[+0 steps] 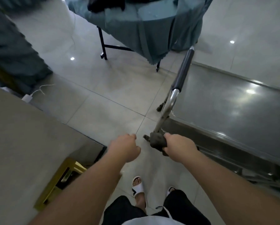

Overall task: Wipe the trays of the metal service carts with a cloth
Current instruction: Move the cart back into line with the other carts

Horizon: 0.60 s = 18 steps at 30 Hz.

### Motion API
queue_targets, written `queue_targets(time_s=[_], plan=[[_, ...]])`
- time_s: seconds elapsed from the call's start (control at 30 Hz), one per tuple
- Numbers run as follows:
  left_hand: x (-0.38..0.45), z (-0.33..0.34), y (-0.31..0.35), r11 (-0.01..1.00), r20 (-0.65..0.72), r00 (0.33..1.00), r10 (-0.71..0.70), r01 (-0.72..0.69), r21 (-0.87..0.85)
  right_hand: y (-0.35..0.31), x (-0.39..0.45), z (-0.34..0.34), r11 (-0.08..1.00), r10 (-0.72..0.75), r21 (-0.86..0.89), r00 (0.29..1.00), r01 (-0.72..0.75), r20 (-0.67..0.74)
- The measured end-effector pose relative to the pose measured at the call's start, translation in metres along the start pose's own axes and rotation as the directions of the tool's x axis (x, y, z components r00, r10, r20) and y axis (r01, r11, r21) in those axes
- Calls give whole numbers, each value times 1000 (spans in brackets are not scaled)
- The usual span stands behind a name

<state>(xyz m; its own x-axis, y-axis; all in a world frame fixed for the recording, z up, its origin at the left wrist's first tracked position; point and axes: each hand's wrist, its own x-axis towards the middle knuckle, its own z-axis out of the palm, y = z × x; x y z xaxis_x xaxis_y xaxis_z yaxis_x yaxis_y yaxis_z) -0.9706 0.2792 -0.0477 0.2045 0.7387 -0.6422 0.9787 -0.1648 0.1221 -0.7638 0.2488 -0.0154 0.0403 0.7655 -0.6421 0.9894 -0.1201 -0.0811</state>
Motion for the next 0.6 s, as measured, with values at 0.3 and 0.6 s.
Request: queue_targets(time_s=[0.3, 0.6], plan=[[-12, -65, -62, 986, -155, 974, -162, 155, -61, -91, 40, -94, 978, -174, -123, 984, 169, -38], [38, -162, -52, 971, -242, 941, -238, 231, -59, -76, 102, -187, 952, -304, -100, 927, 288, -218]])
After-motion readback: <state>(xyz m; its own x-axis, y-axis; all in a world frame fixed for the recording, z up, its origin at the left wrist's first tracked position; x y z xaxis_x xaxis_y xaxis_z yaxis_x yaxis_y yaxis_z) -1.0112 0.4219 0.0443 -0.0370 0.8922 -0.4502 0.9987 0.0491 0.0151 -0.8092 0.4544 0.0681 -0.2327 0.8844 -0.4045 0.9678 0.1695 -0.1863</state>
